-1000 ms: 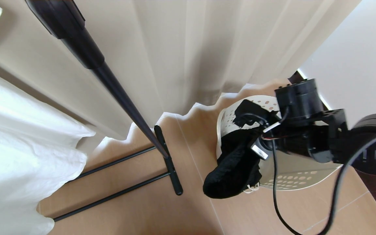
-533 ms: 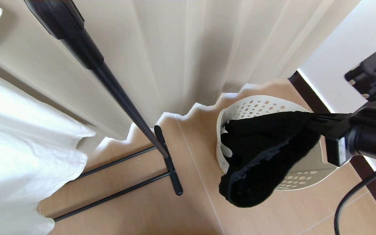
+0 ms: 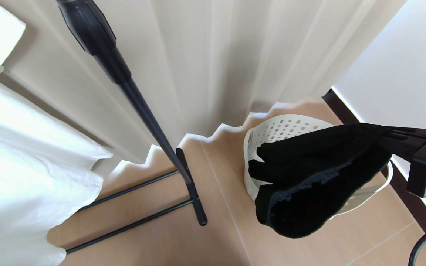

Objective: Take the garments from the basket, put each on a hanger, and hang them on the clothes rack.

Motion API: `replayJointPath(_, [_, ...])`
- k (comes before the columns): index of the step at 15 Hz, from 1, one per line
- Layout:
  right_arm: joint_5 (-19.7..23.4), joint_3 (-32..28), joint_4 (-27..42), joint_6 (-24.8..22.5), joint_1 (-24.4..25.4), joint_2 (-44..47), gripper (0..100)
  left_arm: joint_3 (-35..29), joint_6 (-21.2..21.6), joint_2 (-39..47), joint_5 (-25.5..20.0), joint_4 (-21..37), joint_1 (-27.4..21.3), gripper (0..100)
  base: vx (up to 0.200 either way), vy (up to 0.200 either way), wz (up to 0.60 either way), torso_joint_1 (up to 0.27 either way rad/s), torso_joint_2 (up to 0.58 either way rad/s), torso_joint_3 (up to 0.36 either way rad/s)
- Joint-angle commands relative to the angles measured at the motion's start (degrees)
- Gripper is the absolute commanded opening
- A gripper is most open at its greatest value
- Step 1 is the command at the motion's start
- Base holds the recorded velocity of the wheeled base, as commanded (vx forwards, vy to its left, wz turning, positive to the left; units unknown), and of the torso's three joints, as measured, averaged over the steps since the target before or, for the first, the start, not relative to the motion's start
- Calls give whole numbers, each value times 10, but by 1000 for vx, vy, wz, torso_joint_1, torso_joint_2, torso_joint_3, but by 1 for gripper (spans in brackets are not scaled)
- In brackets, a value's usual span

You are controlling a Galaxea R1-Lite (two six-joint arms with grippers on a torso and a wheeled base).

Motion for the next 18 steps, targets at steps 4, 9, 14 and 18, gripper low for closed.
replayJointPath(4, [5,2,-1,1,-1,-5,0,0,0,1,0,0,0,100,0,0,0,-1,0,203])
replayJointPath(9, [5,8,-2,1,-1,-5,0,0,0,1,0,0,0,100,0,0,0,20,-186,40])
replayJointPath(14, [5,14,-2,1,-1,-5,0,0,0,1,0,0,0,100,0,0,0,98,-436,-141])
replayJointPath(18, [12,24,-31,0,-2,-10,0,0,0,1,1,0,0,100,0,0,0,61,-212,37])
